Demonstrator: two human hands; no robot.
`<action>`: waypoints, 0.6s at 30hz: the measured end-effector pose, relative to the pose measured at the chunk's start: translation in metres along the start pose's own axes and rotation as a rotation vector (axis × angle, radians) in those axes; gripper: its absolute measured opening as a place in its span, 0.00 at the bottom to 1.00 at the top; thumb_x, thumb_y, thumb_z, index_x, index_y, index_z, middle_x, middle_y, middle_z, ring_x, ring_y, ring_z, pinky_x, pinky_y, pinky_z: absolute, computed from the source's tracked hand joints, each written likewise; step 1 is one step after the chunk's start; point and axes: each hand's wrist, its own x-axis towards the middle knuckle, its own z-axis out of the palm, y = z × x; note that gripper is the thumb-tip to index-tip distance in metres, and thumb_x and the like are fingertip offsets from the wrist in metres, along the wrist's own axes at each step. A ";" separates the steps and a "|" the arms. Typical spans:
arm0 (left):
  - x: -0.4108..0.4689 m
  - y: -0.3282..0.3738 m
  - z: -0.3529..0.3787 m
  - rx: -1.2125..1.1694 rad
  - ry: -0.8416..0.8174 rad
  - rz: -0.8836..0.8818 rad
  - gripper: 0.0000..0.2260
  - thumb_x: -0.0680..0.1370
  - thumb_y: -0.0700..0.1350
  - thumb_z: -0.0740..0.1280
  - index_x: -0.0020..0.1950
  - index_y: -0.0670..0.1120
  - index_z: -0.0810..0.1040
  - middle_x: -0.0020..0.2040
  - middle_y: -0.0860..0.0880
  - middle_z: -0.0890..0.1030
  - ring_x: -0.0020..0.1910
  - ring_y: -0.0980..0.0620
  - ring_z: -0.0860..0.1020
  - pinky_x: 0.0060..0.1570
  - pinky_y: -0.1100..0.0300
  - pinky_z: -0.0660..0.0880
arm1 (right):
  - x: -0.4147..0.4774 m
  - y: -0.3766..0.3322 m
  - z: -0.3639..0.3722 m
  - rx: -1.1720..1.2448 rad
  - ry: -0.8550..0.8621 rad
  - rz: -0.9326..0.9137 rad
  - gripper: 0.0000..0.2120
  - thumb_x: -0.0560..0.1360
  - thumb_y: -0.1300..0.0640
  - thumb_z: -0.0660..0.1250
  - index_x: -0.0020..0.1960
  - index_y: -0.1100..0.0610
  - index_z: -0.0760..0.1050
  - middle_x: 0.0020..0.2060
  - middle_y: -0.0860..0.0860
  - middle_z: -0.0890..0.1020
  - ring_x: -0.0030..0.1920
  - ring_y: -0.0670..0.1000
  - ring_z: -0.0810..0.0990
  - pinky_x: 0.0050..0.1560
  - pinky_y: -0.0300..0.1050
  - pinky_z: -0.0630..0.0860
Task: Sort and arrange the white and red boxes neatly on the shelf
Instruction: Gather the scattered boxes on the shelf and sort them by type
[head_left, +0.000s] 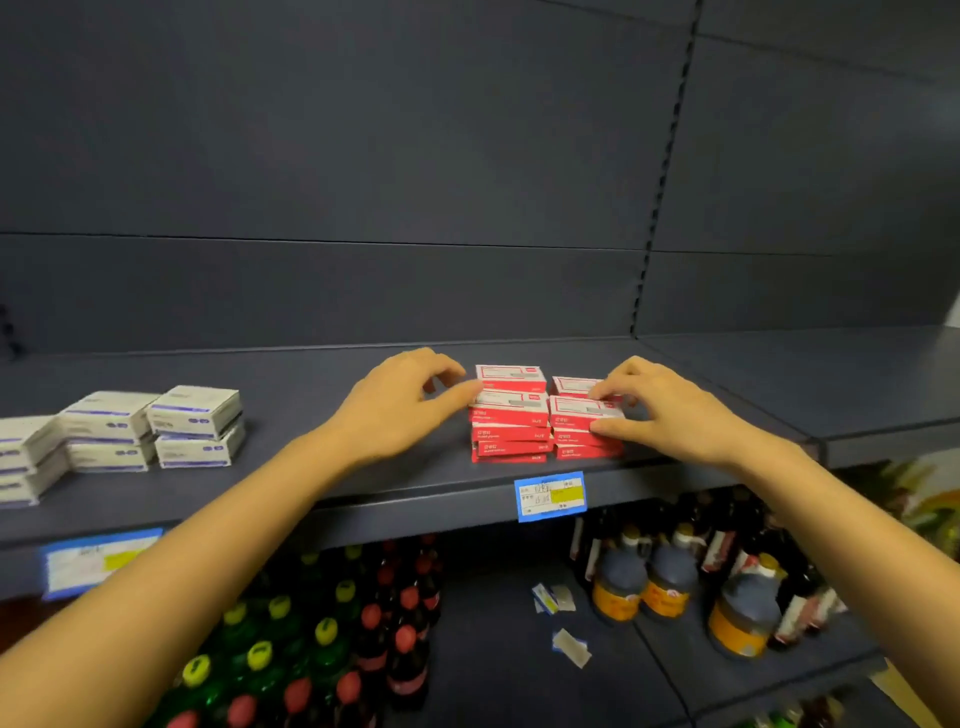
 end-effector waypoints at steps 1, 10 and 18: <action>-0.003 0.000 -0.004 0.063 0.036 -0.008 0.15 0.76 0.56 0.61 0.55 0.48 0.78 0.51 0.52 0.79 0.48 0.53 0.75 0.50 0.55 0.74 | 0.002 0.000 0.000 -0.008 0.030 -0.022 0.20 0.72 0.44 0.66 0.63 0.46 0.71 0.59 0.45 0.71 0.59 0.47 0.70 0.55 0.50 0.73; -0.049 -0.012 -0.073 0.534 0.133 -0.214 0.17 0.78 0.56 0.56 0.53 0.47 0.78 0.52 0.48 0.80 0.52 0.48 0.76 0.49 0.54 0.73 | 0.042 -0.086 -0.008 0.052 0.203 -0.453 0.16 0.75 0.46 0.63 0.62 0.44 0.71 0.59 0.41 0.73 0.59 0.45 0.71 0.52 0.42 0.68; -0.150 -0.042 -0.148 0.727 0.206 -0.513 0.18 0.79 0.57 0.55 0.53 0.46 0.77 0.53 0.49 0.80 0.52 0.48 0.75 0.45 0.56 0.71 | 0.072 -0.223 0.030 0.158 0.135 -0.782 0.17 0.76 0.47 0.61 0.64 0.44 0.69 0.62 0.41 0.73 0.62 0.46 0.71 0.53 0.43 0.69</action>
